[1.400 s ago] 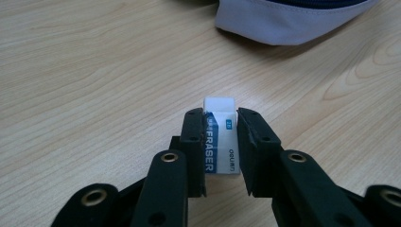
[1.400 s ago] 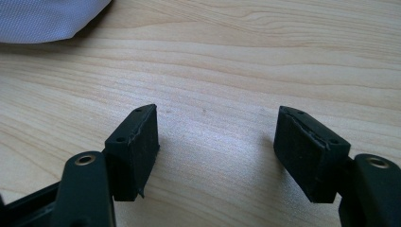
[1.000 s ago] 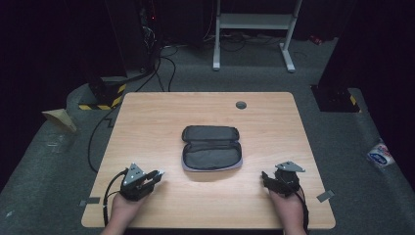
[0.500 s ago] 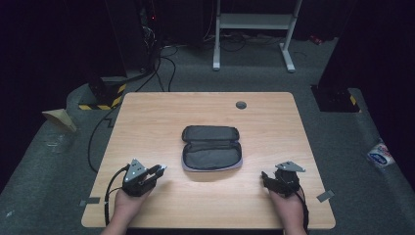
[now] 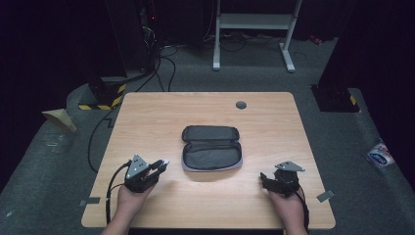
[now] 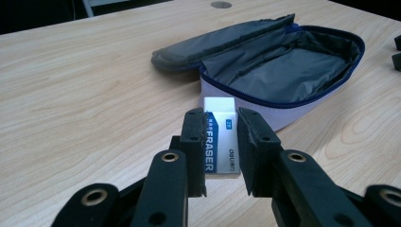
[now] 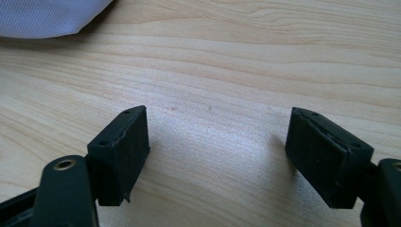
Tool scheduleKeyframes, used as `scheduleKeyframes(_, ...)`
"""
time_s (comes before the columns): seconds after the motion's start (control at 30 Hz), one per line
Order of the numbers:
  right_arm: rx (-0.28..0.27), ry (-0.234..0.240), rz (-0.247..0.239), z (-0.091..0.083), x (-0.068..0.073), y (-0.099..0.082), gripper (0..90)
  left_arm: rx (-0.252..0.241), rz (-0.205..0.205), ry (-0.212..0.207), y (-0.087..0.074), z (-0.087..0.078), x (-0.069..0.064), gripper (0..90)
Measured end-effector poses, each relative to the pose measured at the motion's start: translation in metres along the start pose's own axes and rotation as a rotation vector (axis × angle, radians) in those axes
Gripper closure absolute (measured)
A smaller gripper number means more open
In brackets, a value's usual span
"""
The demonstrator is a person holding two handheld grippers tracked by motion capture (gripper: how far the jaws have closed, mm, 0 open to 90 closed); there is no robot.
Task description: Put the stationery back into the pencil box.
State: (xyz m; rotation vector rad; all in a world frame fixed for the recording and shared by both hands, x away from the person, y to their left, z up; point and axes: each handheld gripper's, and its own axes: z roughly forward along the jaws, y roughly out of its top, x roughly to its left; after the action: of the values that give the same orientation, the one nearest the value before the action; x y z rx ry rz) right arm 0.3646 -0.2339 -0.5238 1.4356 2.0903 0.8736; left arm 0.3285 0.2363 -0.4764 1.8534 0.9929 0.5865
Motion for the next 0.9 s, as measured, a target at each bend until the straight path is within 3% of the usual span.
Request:
scheduleKeyframes(0.57,0.012,-0.001,0.006,0.0,0.001,0.0,16.4,-0.034,0.01,-0.018,0.016,0.01,-0.006,73.0)
scheduleKeyframes(0.9,0.012,-0.001,0.006,0.0,0.0,0.0,16.4,-0.053,0.021,-0.048,0.034,0.017,-0.013,73.0)
